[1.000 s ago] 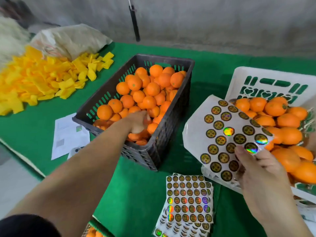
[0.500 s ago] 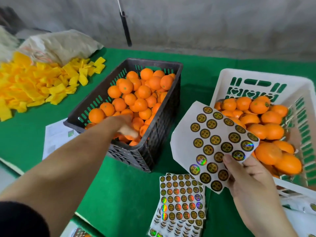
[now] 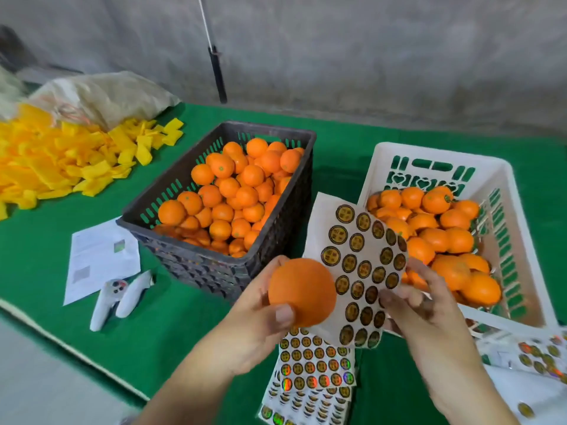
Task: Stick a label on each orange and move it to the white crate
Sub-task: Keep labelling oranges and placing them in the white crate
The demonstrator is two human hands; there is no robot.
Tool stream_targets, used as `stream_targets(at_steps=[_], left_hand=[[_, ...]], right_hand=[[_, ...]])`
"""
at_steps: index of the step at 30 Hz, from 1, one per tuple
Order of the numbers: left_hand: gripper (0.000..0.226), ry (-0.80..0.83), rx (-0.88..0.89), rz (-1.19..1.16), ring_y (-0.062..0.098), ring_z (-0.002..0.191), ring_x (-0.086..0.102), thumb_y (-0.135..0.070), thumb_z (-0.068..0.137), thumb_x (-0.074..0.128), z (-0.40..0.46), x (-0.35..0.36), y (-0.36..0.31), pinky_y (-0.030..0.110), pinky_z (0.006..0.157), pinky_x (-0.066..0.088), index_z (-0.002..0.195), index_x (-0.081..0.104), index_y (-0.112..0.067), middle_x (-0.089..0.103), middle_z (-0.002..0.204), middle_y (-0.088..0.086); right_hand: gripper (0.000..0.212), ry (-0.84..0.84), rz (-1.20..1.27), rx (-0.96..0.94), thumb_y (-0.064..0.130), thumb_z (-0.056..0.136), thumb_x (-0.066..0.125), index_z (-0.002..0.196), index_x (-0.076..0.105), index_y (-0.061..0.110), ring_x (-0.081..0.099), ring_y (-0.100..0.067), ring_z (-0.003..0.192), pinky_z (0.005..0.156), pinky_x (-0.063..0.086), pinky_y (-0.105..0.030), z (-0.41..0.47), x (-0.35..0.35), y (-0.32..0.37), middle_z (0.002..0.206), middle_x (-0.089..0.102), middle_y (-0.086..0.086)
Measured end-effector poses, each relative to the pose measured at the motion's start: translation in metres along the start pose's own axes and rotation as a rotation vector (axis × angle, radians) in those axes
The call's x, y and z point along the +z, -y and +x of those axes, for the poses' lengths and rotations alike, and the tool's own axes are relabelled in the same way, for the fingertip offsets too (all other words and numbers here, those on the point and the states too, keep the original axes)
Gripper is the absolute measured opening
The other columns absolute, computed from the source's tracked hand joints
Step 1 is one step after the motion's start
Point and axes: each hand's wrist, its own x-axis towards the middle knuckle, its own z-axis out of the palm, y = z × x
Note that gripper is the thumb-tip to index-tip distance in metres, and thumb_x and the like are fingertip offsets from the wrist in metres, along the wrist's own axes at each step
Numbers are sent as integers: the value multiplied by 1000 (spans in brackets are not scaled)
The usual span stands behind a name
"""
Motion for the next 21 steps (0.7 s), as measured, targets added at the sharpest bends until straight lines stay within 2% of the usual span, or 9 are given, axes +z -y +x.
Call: stream_targets(at_steps=[2, 3, 5, 6, 9, 13, 17, 19, 21], left_hand=[[66, -86, -9, 196, 23, 107, 72, -53, 51, 101, -11, 6, 1, 55, 95, 48, 108, 70, -41, 71, 117, 2], [67, -84, -48, 268, 25, 107, 71, -54, 54, 100, -15, 9, -5, 53, 90, 50, 109, 65, -38, 71, 116, -3], [68, -71, -44, 370, 25, 105, 70, -54, 60, 97, -18, 18, -13, 41, 81, 55, 109, 57, -32, 67, 117, -5], [67, -50, -51, 388, 25, 105, 70, -52, 64, 96, -20, 22, -17, 36, 80, 56, 110, 54, -28, 65, 120, -3], [66, 22, -53, 388, 29, 109, 68, -47, 70, 94, -25, 34, -27, 38, 81, 57, 113, 51, -23, 62, 125, 4], [69, 63, -102, 389, 43, 115, 64, -46, 70, 94, -31, 34, -27, 50, 85, 57, 115, 51, -18, 56, 133, 22], [65, 99, -112, 387, 36, 119, 64, -43, 72, 94, -34, 35, -28, 43, 86, 55, 116, 52, -20, 60, 133, 18], [68, 131, -139, 394, 40, 124, 62, -38, 73, 94, -33, 34, -28, 50, 92, 56, 120, 51, -15, 60, 137, 18], [71, 170, -165, 413, 42, 128, 60, -34, 75, 93, -32, 33, -27, 56, 97, 55, 123, 48, -7, 60, 140, 19]], right_hand=[[77, -257, -376, -227, 39, 83, 80, 150, 45, 27, 61, -17, 118, 97, 50, -31, -8, 1, 3, 140, 51, -8], [63, -334, -534, -450, 39, 91, 79, 145, 50, 24, 54, -25, 122, 103, 45, -32, -13, 2, 5, 138, 45, -11], [37, -250, -762, -837, 34, 94, 72, 129, 64, 24, 50, -30, 116, 105, 38, -26, -21, 3, 9, 125, 54, -13], [32, -142, -831, -938, 34, 91, 69, 122, 69, 25, 51, -28, 112, 102, 38, -25, -23, 4, 10, 121, 59, -9], [34, 58, -830, -920, 35, 90, 67, 114, 76, 13, 60, -15, 108, 98, 44, -18, -24, 3, 13, 116, 65, 6], [29, 96, -716, -815, 38, 88, 70, 108, 75, 18, 63, 5, 106, 94, 43, -7, -26, -2, 17, 112, 67, 15], [29, 131, -696, -779, 36, 84, 79, 110, 76, 23, 63, 8, 95, 85, 45, -4, -28, -4, 18, 107, 69, 19], [26, 131, -728, -782, 27, 81, 82, 107, 80, 21, 61, 11, 85, 77, 46, -3, -27, -6, 20, 99, 71, 17], [21, 145, -751, -785, 34, 86, 80, 102, 81, 20, 59, 13, 82, 75, 45, -2, -27, -8, 23, 93, 70, 17]])
